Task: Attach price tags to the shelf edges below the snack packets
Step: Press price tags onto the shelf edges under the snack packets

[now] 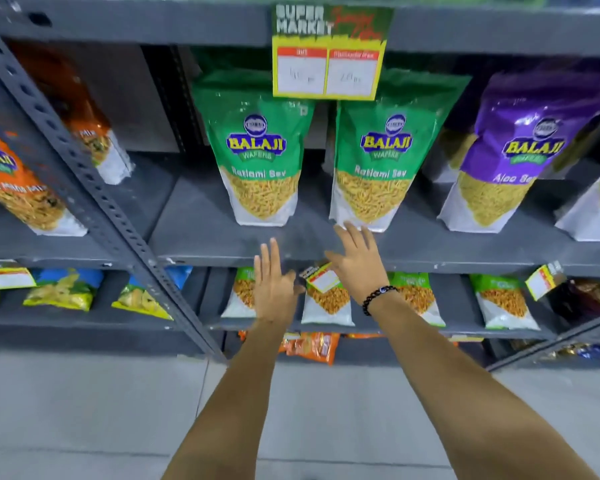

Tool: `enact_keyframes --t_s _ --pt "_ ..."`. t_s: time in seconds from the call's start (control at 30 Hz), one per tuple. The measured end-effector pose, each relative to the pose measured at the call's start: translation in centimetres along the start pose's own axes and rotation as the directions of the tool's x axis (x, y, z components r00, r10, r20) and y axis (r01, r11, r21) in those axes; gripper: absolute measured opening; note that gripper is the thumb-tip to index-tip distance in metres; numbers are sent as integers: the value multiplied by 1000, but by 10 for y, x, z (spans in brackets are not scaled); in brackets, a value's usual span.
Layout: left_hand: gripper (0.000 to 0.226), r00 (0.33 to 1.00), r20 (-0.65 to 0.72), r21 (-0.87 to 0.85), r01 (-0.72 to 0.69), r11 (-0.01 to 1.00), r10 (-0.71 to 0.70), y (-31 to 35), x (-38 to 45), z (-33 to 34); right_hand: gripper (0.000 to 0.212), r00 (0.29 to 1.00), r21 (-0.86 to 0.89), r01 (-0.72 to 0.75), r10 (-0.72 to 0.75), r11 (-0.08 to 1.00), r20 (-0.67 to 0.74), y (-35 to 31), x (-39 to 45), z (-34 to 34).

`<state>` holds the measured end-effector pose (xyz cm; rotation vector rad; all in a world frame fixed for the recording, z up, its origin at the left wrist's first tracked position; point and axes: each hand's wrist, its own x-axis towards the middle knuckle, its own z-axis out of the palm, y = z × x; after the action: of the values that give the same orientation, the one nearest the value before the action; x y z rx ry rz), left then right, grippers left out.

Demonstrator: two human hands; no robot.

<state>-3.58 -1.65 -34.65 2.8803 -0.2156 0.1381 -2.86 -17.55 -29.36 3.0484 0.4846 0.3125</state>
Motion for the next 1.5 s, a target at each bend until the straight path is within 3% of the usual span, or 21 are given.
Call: enact_keyframes --t_s 0.2,0.4,0.53,0.77,1.2,1.37,1.5 --pt "26 998 -23 -79 49 996 -51 6 13 19 4 999 42 -17 19 999 -51 0 12 13" --pt "12 989 -138 -248 20 969 -56 -6 10 18 11 991 259 -131 134 957 8 6 1 38" --pt "11 997 -80 -178 -32 983 18 -20 13 8 8 970 398 -222 241 890 3 1 -9 53" --pt "15 998 -34 -33 42 999 -43 -17 31 -8 13 927 403 -344 376 848 -1 -3 7 57" --pt "3 994 -12 -89 105 990 -106 -10 40 -25 15 878 486 -422 478 765 10 -7 11 53" --pt "52 993 -3 -32 114 993 -114 -5 45 -21 45 874 468 -431 485 772 4 -13 15 52" --pt "59 992 -14 21 127 992 -126 3 50 -15 46 856 412 -470 517 781 -4 -16 20 53"
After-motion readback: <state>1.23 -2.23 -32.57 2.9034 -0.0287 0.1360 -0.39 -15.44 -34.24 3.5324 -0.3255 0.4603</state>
